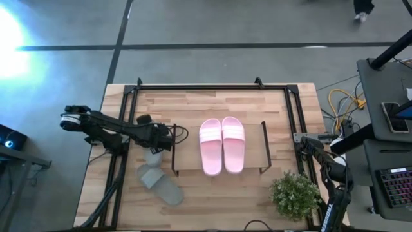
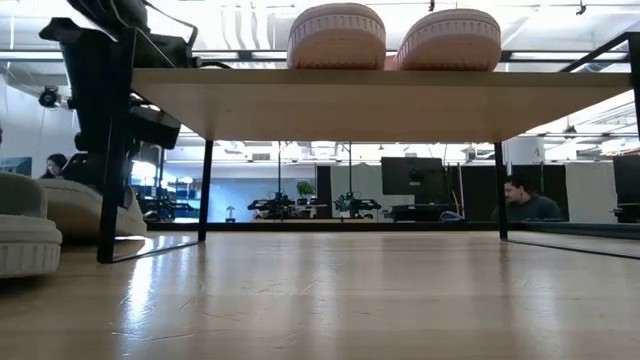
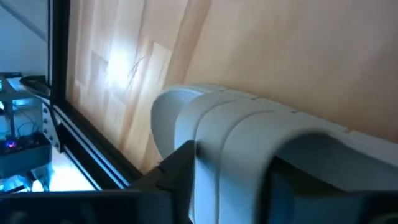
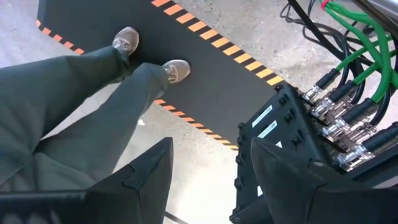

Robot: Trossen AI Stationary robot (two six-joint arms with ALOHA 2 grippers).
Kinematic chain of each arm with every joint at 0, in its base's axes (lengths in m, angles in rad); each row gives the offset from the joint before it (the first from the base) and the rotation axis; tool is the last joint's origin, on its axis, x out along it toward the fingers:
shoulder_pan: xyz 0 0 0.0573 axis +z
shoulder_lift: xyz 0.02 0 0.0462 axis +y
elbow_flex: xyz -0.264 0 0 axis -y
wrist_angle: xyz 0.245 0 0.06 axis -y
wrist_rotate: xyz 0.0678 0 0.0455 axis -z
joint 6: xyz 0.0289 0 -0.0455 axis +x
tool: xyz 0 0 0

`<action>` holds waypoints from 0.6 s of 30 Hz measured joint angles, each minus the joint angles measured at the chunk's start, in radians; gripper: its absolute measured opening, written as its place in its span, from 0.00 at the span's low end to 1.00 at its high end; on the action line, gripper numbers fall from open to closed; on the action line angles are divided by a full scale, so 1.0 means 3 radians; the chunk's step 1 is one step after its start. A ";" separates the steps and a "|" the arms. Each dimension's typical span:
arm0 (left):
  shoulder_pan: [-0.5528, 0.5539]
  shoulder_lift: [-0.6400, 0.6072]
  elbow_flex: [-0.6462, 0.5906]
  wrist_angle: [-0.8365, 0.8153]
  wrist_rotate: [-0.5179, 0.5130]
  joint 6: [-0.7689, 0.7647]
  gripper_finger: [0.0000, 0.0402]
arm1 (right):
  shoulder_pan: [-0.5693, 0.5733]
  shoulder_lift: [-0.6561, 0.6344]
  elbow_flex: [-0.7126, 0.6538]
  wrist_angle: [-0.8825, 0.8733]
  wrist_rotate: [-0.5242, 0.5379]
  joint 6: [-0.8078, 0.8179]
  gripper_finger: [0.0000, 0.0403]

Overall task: Pick and place slides into the shelf
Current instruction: Put the top gray slide under the shelf

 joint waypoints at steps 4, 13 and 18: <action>0.0005 -0.0102 0.0009 -0.0045 -0.0026 -0.0002 0.08 | -0.0001 0.0000 0.0000 -0.0001 -0.0006 -0.0001 0.52; -0.0003 -0.0584 0.0255 -0.0813 0.0054 -0.0017 0.01 | -0.0001 -0.0001 0.0000 -0.0226 0.0006 -0.0136 0.52; -0.0003 -0.0852 0.0645 -0.1307 0.0031 -0.0299 0.00 | -0.0015 -0.0001 -0.0003 -0.0444 0.0005 -0.0198 0.52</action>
